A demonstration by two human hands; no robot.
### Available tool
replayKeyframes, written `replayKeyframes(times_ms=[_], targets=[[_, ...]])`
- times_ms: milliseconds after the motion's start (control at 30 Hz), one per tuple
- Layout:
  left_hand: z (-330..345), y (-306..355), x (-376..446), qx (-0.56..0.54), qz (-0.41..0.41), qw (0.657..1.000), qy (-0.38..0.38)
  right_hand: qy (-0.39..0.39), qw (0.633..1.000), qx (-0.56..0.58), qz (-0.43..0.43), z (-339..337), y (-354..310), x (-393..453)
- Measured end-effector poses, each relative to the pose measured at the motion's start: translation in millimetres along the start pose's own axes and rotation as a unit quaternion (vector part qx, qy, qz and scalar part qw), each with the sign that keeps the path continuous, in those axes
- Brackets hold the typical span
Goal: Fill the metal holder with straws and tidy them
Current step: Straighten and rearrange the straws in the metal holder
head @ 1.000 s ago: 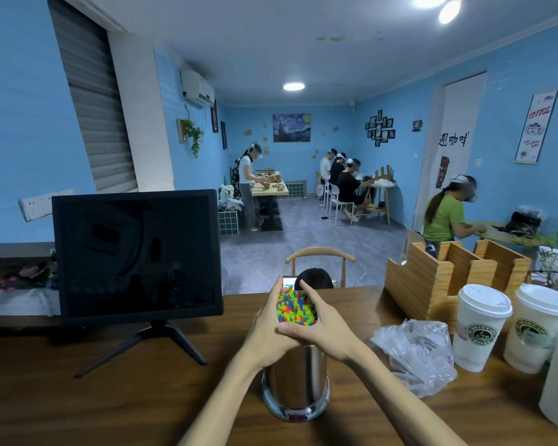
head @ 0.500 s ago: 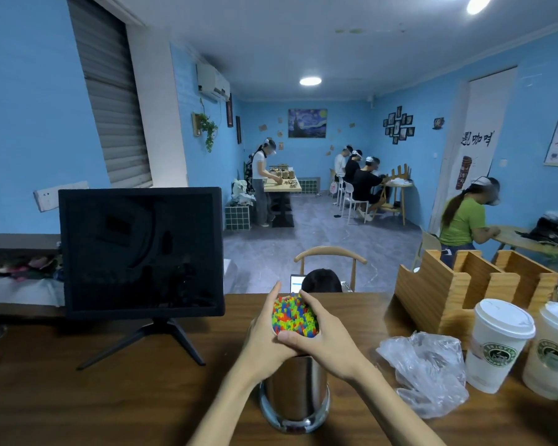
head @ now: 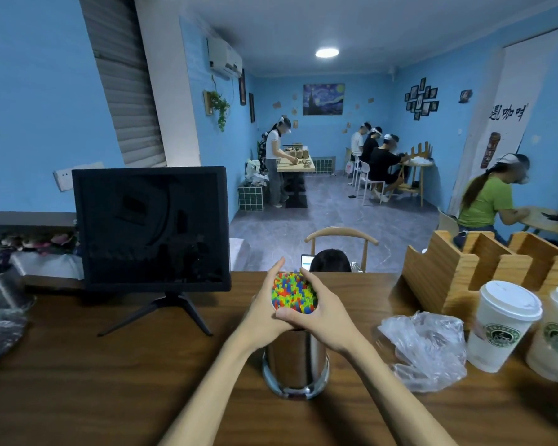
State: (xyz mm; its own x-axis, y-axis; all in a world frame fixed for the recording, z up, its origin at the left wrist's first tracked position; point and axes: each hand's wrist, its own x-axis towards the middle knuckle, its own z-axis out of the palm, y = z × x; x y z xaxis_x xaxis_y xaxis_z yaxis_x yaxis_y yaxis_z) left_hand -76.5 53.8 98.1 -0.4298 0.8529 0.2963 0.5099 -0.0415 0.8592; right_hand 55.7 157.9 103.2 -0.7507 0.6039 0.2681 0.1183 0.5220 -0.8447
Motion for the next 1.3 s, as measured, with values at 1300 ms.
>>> replayKeyframes(times_ms=[1300], targets=[[-25.4, 22.9, -8.6, 0.244, 0.064, 0.967, 0.046, 0.095, 0.971, -0.153, -0.157, -20.1, 2.7, -16.0]])
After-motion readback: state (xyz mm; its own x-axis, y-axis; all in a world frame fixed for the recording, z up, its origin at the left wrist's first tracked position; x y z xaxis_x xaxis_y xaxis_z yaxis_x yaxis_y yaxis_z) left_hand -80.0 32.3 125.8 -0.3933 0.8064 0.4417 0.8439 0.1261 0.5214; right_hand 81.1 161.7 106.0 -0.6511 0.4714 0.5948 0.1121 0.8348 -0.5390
